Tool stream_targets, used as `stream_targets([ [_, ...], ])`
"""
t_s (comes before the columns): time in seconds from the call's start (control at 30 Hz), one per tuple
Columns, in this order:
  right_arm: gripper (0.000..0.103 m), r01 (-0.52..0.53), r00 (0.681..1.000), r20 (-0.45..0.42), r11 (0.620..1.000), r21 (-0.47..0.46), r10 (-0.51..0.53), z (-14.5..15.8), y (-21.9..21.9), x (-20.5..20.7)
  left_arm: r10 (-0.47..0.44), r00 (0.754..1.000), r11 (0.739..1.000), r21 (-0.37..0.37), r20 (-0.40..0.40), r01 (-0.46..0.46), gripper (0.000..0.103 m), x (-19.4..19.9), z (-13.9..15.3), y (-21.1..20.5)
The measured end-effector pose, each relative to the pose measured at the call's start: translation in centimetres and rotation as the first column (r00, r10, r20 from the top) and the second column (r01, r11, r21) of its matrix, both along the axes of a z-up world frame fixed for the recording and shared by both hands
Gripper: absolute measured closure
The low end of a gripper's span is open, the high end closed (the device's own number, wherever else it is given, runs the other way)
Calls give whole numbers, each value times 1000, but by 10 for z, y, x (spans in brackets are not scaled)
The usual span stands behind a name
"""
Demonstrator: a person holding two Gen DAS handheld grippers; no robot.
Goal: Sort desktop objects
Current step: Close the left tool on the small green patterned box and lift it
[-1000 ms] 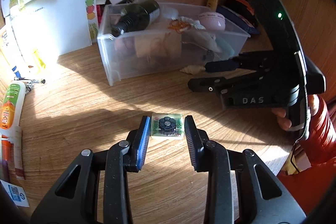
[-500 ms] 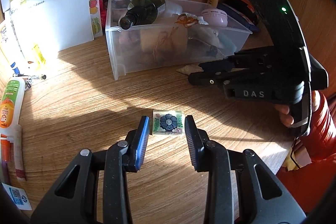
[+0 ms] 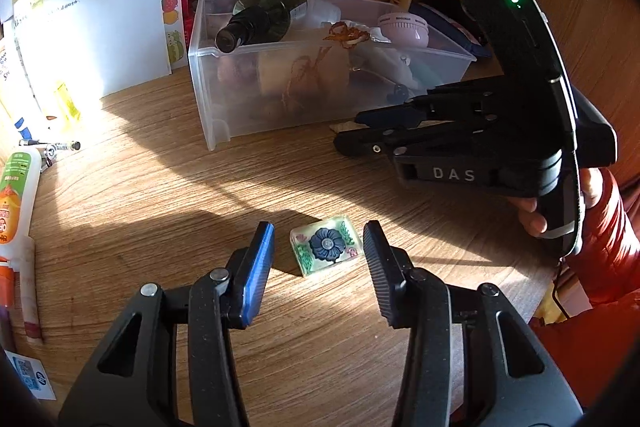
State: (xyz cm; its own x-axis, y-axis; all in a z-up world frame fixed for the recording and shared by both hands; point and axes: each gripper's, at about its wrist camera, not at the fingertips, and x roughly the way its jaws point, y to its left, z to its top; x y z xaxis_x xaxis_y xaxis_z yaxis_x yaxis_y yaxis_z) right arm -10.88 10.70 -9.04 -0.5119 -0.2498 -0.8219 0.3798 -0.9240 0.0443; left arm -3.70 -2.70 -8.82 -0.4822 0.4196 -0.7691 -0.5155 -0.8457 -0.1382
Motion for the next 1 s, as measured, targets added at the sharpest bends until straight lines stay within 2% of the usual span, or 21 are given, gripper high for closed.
stream_targets([
  [0.1, 79, -29, 999, -15, 1000, 6, 29, 0, -7, 3, 1, 1000, 1000, 5, 6, -1, 58, 2, 0, -1],
  [0.17, 86, -40, 999, -17, 999, 7, 40, 0, -10, 4, -4, 1000, 1000, 3, 8, 4, 58, 4, 0, 1],
  [0.3, 86, -54, 998, -15, 998, -29, 54, 4, -7, 8, -13, 1000, 1000, -6, 22, 14, 58, 3, -1, 9],
  [0.53, 86, -64, 997, -47, 996, -58, 62, 15, 5, 21, -15, 1000, 997, -80, 5, 16, 58, 4, -6, 27],
  [0.6, 86, -66, 996, -57, 996, -64, 63, 18, 8, 26, -3, 1000, 996, -86, -1, 3, 61, 3, -7, 28],
  [0.63, 86, -67, 996, -62, 995, -69, 63, 19, 10, 28, 3, 1000, 995, -96, -9, -4, 70, 3, -7, 29],
  [0.8, 86, -69, 995, -85, 992, -107, 60, 27, 15, 35, 30, 999, 992, -120, -21, -33, 70, -1, -4, 33],
  [1.0, 86, -63, 991, -129, 989, -132, 46, 43, 29, 43, 60, 996, 996, -57, -69, -64, 70, -8, 18, 39],
])
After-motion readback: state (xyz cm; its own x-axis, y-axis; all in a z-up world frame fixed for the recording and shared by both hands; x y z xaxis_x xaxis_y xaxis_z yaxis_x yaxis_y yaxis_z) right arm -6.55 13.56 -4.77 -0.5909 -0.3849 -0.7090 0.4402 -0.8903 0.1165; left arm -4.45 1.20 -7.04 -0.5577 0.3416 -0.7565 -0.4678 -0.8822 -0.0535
